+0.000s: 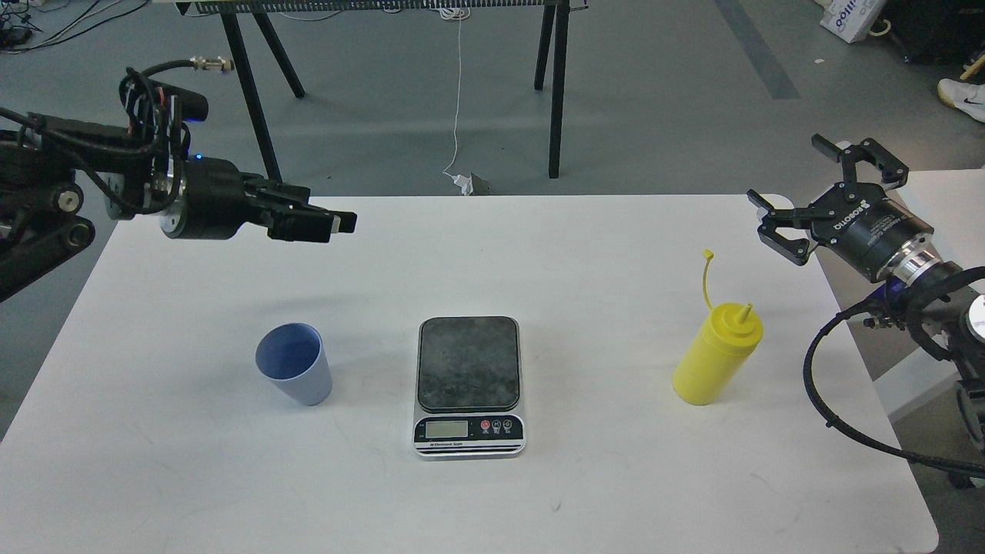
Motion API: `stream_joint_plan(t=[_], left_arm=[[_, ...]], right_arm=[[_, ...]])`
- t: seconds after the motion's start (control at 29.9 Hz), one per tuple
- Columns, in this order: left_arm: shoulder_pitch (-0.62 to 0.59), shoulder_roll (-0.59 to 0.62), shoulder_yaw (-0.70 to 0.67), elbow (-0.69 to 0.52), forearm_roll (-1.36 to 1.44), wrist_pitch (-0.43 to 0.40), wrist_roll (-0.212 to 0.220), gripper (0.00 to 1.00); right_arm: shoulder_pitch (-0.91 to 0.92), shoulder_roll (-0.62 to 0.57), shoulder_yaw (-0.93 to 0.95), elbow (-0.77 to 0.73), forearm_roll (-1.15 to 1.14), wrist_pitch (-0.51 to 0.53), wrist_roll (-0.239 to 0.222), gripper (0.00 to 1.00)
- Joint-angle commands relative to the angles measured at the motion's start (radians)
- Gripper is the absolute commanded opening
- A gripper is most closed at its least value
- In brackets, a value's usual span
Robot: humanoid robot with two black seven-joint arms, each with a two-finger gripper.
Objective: Pour seasoning into cup on scale with both arms
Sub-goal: 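Lower the left gripper toward the blue cup and open it, then close the left gripper around the blue cup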
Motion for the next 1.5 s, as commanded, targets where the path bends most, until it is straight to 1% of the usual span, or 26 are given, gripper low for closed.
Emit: stream_joint_plan(t=[0.0,0.2,0.37,0.53,0.7,0.9,1.1,1.17,1.24,1.37,1.44,1.47], left_arm=[[0.001,-0.011,0.081,-0.003,0.087,0.000,0.000,1.00],[0.019,-0.022,0.143,0.023,0.161,0.000,0.000,1.00],[0.048,-0.022,0.143,0.061,0.162,0.000,0.000,1.00],[0.079,-0.025,0.144,0.075,0.173,0.000,0.000,1.00],[0.089,-0.039,0.144,0.087,0.199,0.000,0.000,0.99],[0.099,-0.071,0.146,0.147,0.199,0.000,0.000,0.98],[0.114,-0.079,0.158,0.153,0.199,0.000,0.000,0.96],[0.117,-0.079,0.161,0.153,0.201,0.000,0.000,0.93],[0.120,-0.077,0.163,0.153,0.204,0.000,0.000,0.88],[0.128,-0.076,0.163,0.153,0.245,0.000,0.000,0.71],[0.132,-0.076,0.163,0.153,0.250,0.000,0.000,0.67],[0.140,-0.076,0.161,0.153,0.251,0.000,0.000,0.63]], right_arm=[[0.001,0.000,0.001,0.001,0.000,0.000,0.000,0.99],[-0.001,0.000,0.001,0.001,0.001,0.000,0.000,0.99],[-0.001,0.000,0.001,0.001,0.001,0.000,0.000,0.99],[-0.001,0.000,0.003,0.001,0.001,0.000,0.000,0.99],[-0.001,0.000,0.003,0.001,0.001,0.000,0.000,0.99],[-0.001,0.000,0.003,0.001,0.001,0.000,0.000,0.99],[-0.001,0.000,0.004,0.001,0.001,0.000,0.000,0.99],[-0.002,-0.001,0.004,0.001,0.001,0.000,0.000,0.99],[-0.004,-0.001,0.004,0.001,0.001,0.000,0.000,0.99],[-0.008,-0.001,0.004,0.001,0.001,0.000,0.000,0.99],[-0.008,-0.001,0.004,0.001,0.001,0.000,0.000,0.99],[-0.008,-0.001,0.004,0.001,0.001,0.000,0.000,0.99]])
